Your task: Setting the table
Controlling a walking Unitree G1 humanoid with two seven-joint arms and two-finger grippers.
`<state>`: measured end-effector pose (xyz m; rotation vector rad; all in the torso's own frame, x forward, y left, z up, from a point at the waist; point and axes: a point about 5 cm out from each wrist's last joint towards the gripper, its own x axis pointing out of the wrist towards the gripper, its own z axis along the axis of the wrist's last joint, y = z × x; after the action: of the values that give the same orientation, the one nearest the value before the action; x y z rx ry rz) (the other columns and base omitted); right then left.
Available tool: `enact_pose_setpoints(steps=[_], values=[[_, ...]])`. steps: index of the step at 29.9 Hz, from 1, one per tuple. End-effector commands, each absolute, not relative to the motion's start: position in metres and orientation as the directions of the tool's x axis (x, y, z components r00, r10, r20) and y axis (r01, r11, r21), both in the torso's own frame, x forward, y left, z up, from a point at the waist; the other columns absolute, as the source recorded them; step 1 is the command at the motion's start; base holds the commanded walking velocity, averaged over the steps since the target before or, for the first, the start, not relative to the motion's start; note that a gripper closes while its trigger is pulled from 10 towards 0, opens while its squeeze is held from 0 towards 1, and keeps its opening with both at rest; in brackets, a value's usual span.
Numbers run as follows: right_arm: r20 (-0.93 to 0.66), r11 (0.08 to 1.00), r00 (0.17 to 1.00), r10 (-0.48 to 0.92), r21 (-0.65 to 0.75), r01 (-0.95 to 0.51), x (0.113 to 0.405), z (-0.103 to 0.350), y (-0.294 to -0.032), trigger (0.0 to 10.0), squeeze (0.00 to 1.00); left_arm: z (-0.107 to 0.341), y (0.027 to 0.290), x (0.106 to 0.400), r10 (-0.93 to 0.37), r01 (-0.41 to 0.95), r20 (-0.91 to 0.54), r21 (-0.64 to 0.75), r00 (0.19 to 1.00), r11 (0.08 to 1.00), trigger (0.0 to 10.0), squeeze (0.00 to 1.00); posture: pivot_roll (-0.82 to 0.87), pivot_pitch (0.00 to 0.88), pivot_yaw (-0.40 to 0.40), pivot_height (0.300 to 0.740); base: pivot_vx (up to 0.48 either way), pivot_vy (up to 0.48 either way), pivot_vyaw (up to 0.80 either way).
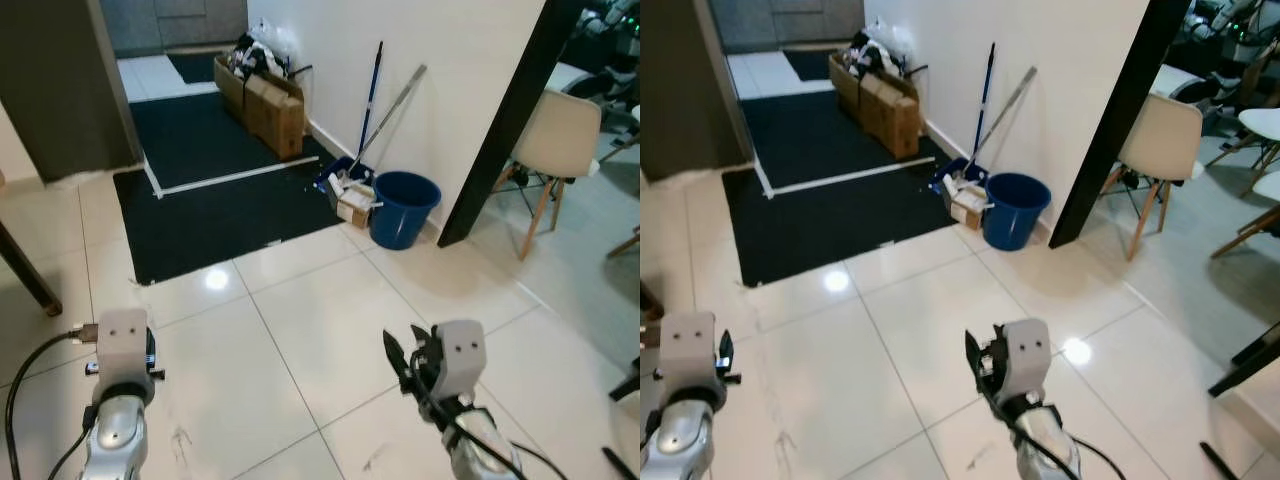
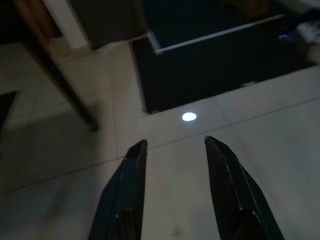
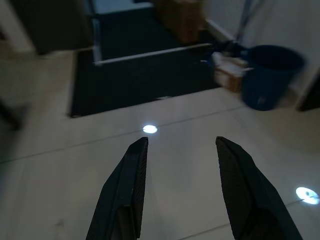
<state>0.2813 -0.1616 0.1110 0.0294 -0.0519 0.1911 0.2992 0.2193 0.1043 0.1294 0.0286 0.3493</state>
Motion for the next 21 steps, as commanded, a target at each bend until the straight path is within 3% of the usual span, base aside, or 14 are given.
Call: enact_pose_setpoints(steps=[1, 21], values=[[0.039, 0.983, 0.984, 0.175, 0.044, -0.177, 0.280, 0.107, -0.163, 10.0, 0.00, 0.095, 0.223, 0.293, 0.349, -0.340, -0.033, 0.149, 0.937, 0.928, 10.0, 0.00, 0.05, 0.116, 0.029, 0.740, 0.480, 0.000, 0.00], [0.020, 0.986, 0.988, 0.156, 0.051, -0.157, 0.275, 0.100, -0.165, 10.0, 0.00, 0.092, 0.212, 0.295, 0.296, -0.285, -0.051, 0.151, 0.954, 0.946, 10.0, 0.00, 0.04, 0.107, 0.045, 0.740, 0.480, 0.000, 0.00]])
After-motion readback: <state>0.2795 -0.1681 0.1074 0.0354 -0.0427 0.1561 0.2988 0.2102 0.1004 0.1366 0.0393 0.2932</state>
